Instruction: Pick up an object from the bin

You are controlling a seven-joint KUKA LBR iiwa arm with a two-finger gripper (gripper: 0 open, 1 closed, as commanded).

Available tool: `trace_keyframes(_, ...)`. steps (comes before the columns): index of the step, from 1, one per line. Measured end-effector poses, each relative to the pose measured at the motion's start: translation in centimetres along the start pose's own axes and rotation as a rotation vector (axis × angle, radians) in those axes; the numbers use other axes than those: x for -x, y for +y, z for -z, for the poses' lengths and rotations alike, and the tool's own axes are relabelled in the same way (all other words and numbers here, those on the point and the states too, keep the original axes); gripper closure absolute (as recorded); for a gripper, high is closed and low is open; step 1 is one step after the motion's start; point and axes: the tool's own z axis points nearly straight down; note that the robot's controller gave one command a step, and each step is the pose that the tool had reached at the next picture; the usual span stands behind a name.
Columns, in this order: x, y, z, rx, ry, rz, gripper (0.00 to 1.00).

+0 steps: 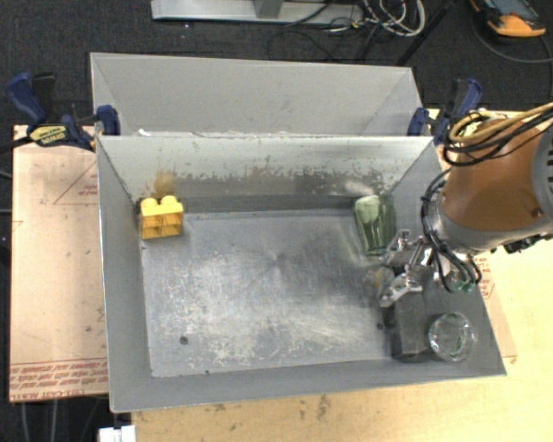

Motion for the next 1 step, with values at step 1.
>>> trace_keyframes(1,-0.05,0.07,0.78,0.000,0.006,0.001,1.00)
